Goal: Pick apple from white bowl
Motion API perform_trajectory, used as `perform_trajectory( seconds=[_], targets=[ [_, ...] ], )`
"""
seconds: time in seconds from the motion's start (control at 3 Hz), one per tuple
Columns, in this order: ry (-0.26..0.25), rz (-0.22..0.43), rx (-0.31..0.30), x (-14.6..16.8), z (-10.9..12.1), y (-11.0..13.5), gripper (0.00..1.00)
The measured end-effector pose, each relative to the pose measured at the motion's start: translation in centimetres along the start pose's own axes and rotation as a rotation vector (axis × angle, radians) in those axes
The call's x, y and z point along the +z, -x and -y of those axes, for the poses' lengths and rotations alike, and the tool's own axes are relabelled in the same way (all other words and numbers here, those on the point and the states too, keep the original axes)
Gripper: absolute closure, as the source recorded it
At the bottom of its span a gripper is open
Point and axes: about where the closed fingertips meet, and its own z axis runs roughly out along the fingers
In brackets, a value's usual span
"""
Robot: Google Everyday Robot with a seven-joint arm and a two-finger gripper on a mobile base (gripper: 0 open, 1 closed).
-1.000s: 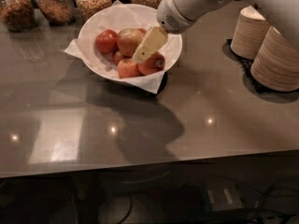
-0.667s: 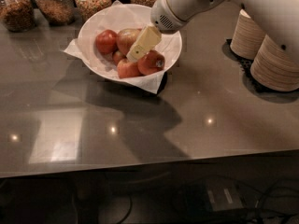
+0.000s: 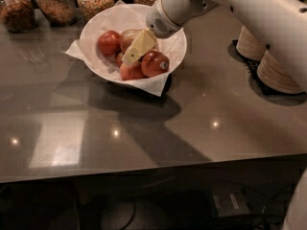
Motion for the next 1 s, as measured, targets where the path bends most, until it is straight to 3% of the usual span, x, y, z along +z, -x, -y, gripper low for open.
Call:
perform_trajectory(
  seconds=[0.67, 1.0],
  targets=[
    [0.027, 0.011, 0.014, 1.19, -0.13, 0.44, 0.02],
    [0.030, 0.013, 0.016, 1.35, -0.13, 0.50, 0.21]
  ],
)
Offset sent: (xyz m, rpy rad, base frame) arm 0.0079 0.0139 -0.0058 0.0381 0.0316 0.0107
